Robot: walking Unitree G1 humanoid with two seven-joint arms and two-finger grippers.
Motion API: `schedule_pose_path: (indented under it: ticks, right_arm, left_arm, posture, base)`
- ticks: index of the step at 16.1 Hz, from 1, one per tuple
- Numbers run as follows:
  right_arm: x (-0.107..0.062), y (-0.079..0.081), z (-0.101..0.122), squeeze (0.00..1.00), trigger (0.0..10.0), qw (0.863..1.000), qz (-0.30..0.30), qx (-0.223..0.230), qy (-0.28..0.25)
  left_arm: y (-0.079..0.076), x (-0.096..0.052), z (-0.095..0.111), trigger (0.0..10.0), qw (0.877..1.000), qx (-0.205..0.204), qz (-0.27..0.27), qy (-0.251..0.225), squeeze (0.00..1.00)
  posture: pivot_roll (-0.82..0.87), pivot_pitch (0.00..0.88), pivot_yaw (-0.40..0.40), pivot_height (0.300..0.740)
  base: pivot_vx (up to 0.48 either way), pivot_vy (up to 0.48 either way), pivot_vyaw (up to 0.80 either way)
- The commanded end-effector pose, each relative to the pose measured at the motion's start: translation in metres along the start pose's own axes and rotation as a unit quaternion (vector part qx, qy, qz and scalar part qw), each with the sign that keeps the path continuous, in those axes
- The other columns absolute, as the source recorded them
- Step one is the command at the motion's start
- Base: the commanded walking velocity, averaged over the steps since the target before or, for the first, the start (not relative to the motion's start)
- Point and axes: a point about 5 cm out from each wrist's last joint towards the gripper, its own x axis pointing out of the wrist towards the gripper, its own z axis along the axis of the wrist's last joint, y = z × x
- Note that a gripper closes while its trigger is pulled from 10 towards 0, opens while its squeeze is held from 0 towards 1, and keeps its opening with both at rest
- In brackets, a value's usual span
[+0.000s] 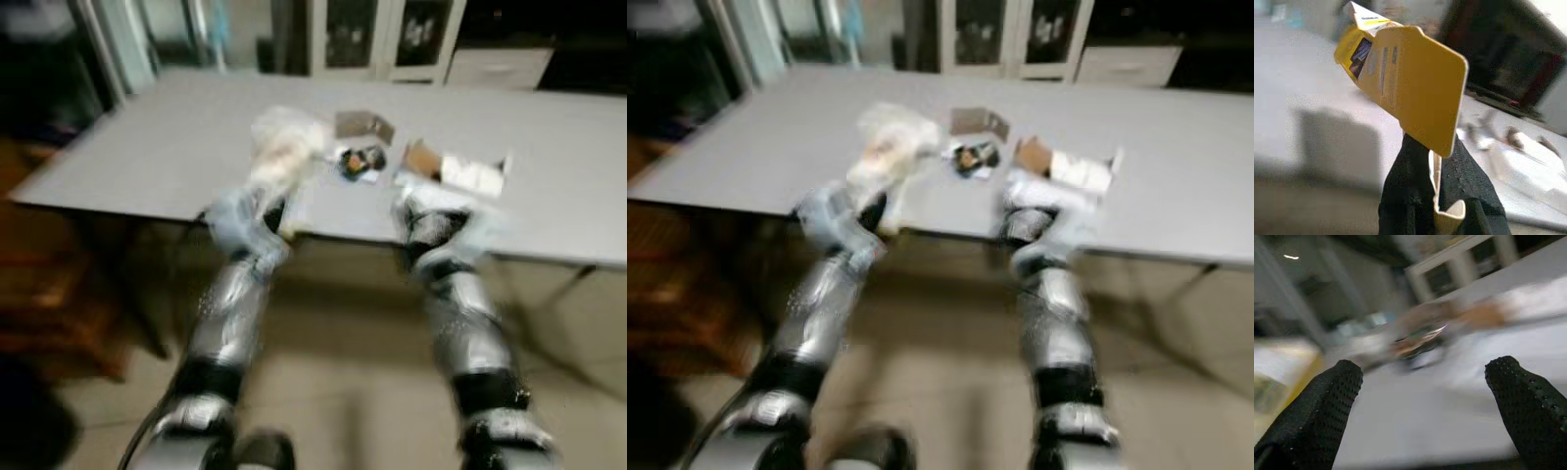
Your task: Picking trash to rubbish bin
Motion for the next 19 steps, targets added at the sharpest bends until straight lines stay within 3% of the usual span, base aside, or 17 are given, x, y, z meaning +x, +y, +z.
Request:
schedule_pose_path:
  ticks: [1,12,19]
  right_arm:
    - [0.0024,-0.0021,0.0053,0.00,10.0,1.000,-0.003,-0.005,-0.004]
    - [0.0029,-0.0024,0.0050,0.00,10.0,1.000,-0.004,-0.005,-0.001]
    - [0.0009,0.0009,0.0031,0.00,10.0,1.000,0.004,-0.016,0.001]
  left_arm:
    - [-0.0094,0.0075,0.0079,10.0,1.000,0.006,-0.015,-0.011,0.00]
    - [-0.0085,0.0068,0.0080,10.0,1.000,0.008,-0.010,-0.012,0.00]
    - [-0.0056,0.0061,0.0061,10.0,1.000,0.025,0.005,-0.005,0.00]
  posture:
    - [-0.04,0.000,0.042,0.740]
    - [-0.04,0.000,0.040,0.740]
    - [-0.03,0.000,0.042,0.740]
  base:
    - [-0.360,0.000,0.00]
    - [-0.349,0.000,0.00]
    - [0.000,0.000,0.11]
